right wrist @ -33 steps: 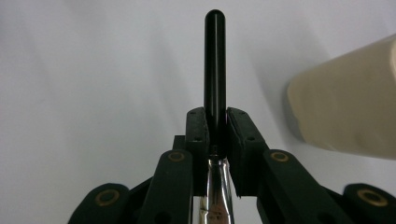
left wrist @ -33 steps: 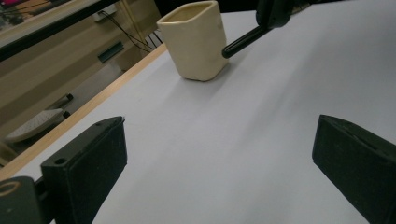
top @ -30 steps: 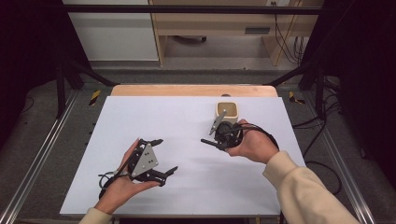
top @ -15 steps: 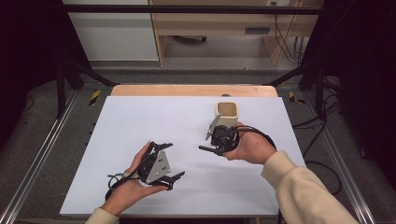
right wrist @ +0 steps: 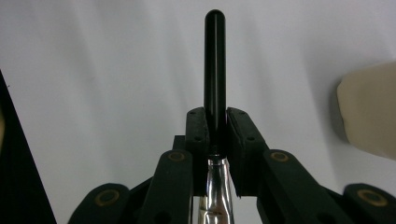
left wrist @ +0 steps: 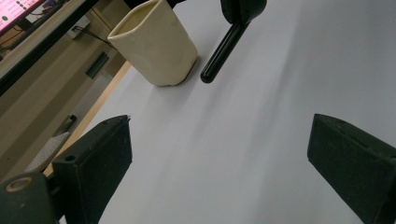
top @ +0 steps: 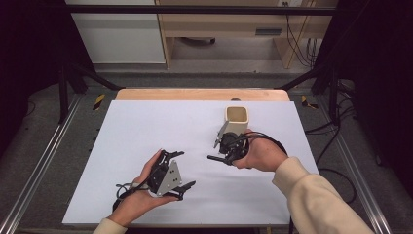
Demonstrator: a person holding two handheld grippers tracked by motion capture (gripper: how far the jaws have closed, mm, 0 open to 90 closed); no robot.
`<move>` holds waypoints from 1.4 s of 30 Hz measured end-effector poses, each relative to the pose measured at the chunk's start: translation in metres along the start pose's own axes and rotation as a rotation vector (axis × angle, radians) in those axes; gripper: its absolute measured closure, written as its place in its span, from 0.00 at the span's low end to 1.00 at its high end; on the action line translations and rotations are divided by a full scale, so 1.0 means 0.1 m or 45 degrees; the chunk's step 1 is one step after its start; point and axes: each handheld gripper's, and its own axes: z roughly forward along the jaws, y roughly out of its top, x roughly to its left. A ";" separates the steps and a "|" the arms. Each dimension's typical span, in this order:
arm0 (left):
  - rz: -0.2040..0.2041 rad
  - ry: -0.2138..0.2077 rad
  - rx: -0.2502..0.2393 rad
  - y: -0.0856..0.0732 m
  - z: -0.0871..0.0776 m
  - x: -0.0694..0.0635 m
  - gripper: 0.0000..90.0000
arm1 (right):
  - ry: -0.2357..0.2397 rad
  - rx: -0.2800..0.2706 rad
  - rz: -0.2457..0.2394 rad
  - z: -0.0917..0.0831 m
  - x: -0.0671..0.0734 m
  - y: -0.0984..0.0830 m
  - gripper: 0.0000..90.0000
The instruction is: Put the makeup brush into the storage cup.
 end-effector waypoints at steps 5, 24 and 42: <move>0.021 -0.001 -0.003 0.02 0.01 -0.03 0.07 | 0.003 0.006 0.008 -0.03 0.00 0.01 0.88; 0.061 -0.005 -0.033 0.11 0.16 -0.12 0.13 | 0.034 0.043 -0.041 0.01 0.06 0.14 0.88; 0.185 0.074 0.032 0.15 0.30 -0.17 0.36 | 0.062 -0.015 -0.040 -0.03 0.09 0.16 0.88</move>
